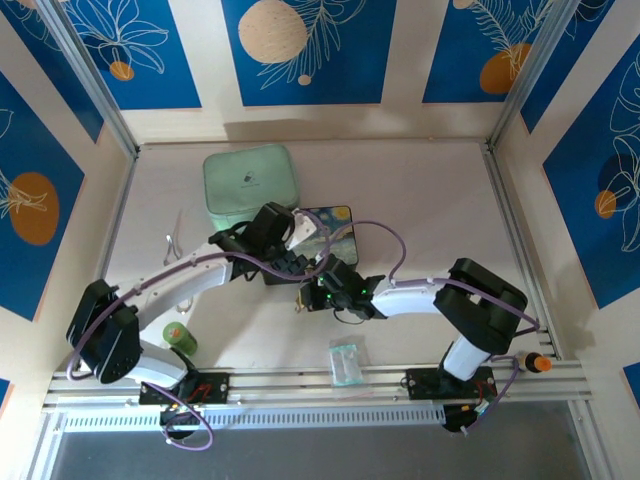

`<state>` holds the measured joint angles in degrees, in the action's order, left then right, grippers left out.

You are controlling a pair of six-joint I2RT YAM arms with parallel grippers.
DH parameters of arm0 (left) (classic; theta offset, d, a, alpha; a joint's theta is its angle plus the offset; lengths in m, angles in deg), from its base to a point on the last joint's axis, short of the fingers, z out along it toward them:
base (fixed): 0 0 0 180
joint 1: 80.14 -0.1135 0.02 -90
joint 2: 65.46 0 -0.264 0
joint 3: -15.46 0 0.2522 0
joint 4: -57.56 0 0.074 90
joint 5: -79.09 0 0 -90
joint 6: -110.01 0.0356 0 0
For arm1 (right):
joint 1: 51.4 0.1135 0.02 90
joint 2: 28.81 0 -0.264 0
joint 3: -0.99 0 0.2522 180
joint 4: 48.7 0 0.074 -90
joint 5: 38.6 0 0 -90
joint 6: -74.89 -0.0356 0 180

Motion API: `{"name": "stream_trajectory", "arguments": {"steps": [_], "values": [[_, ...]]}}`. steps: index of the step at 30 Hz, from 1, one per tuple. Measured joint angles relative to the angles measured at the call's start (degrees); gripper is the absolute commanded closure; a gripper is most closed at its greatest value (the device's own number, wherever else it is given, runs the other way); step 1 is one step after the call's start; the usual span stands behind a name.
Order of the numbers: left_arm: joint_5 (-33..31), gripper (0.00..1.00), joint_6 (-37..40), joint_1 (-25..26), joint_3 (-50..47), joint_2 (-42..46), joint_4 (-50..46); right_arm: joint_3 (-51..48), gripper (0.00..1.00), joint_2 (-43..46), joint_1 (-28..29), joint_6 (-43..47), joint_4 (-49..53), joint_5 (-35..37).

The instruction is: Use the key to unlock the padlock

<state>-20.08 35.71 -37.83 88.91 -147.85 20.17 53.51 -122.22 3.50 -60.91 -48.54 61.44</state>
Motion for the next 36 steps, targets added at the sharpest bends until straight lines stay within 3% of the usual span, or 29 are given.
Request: {"name": "stream_trajectory", "arguments": {"steps": [12, 21, 29, 36], "values": [[1.88, 0.14, 10.43, -0.02, 0.11, -4.9, -1.22, -1.79, 0.9, 0.31, -0.61, -1.49, -4.04, -2.14], [1.05, 0.37, 12.07, 0.31, 0.35, -7.32, -0.68, -4.83, 0.91, 0.81, -2.1, -4.42, -10.4, -3.48], [-0.13, 0.45, 14.16, 0.46, -0.52, -7.67, 0.59, -7.06, 0.92, 0.94, -2.99, -8.0, -16.04, -4.15], [-0.52, 0.46, 14.73, 0.48, -1.16, -7.72, 2.01, -7.1, 0.92, 1.01, -3.65, -9.33, -16.57, -4.46]]}}
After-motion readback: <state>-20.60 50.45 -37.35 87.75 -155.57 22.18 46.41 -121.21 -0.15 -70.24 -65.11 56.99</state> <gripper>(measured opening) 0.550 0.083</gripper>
